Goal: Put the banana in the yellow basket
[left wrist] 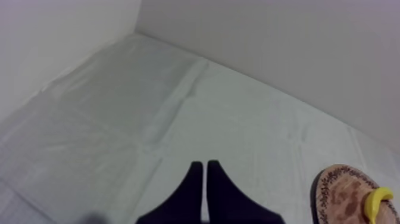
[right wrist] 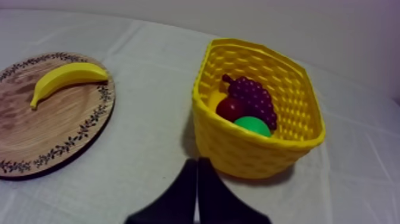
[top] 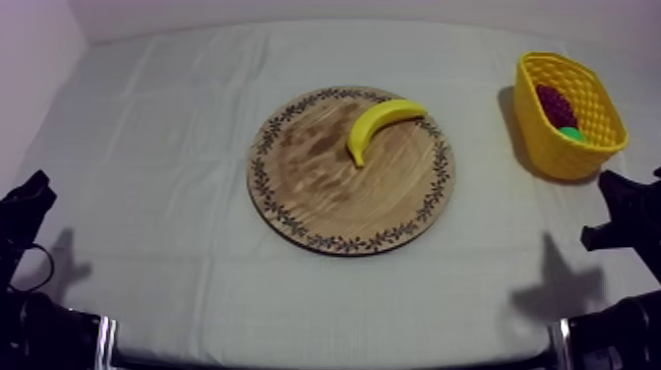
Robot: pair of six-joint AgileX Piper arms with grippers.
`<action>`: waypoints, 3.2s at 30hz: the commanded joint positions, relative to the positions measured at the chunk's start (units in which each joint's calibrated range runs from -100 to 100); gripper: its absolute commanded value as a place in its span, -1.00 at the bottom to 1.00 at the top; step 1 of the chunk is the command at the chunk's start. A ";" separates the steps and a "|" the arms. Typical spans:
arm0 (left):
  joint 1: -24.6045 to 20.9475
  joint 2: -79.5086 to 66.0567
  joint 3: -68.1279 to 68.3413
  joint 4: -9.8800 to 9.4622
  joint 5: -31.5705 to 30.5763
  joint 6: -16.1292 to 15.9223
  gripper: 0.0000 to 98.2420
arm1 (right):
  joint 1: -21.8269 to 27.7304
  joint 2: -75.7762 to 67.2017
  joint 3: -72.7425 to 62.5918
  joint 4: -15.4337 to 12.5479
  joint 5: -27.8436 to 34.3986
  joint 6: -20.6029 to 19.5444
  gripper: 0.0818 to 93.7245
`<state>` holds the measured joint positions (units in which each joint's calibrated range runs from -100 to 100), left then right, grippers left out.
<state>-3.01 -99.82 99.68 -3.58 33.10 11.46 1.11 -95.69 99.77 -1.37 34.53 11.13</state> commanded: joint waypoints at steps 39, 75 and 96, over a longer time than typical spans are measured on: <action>0.01 0.00 -0.01 -0.01 0.04 -0.01 -1.00 | -15.12 0.02 -0.87 0.61 7.11 -3.73 -0.99; 0.01 0.00 -0.01 -0.01 0.04 -0.01 -1.00 | -27.40 69.89 -75.14 2.39 40.95 -2.36 -0.99; 0.01 0.00 -0.01 -0.01 0.04 -0.01 -1.00 | -27.14 100.77 -98.77 1.25 53.53 9.64 -0.99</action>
<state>-3.01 -99.82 99.68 -3.58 33.13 11.46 -26.04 4.73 1.05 -0.40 88.17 15.17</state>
